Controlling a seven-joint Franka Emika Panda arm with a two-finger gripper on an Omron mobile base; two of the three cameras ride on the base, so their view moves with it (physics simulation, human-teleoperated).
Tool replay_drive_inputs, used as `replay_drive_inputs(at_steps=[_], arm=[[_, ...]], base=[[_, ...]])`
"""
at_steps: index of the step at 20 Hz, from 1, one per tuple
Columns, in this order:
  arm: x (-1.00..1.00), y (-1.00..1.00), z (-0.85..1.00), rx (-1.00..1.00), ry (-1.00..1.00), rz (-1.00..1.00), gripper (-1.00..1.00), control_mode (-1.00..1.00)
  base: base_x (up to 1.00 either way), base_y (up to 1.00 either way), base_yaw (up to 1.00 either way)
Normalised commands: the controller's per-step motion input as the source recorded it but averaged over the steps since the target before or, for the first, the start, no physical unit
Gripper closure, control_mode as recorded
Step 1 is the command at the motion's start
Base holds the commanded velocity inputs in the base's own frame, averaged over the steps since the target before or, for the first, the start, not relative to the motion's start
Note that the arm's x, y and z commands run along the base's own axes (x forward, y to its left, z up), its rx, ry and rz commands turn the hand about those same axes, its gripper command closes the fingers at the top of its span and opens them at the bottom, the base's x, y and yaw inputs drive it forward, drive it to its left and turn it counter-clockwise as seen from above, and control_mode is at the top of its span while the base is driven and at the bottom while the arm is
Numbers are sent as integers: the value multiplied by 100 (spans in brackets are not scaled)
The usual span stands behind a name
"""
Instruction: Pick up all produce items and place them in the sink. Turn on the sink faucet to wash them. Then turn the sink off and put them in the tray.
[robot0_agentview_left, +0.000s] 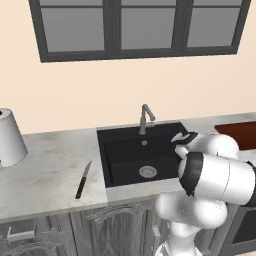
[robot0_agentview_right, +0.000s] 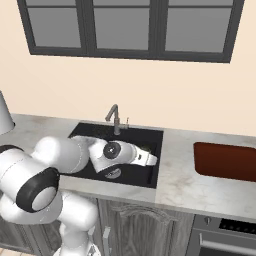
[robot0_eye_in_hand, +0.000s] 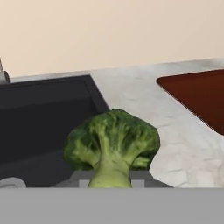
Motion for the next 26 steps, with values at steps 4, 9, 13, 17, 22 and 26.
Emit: replay_drive_inputs(at_steps=[4,9,13,17,22,26], arm=[[0,-30,100,8,10,-12,100,-100],[0,-30,100,13,13,-7,100,-100],[0,-42,100,16,12,-5,100,-100],[0,-58,76,14,7,-4,100,-100],[0,-75,9,13,0,-5,100,-100],[0,-64,-25,3,0,-7,100,-100]], base=[[0,0,0],[0,0,0],[0,0,0],[0,0,0],[0,0,0],[0,0,0]])
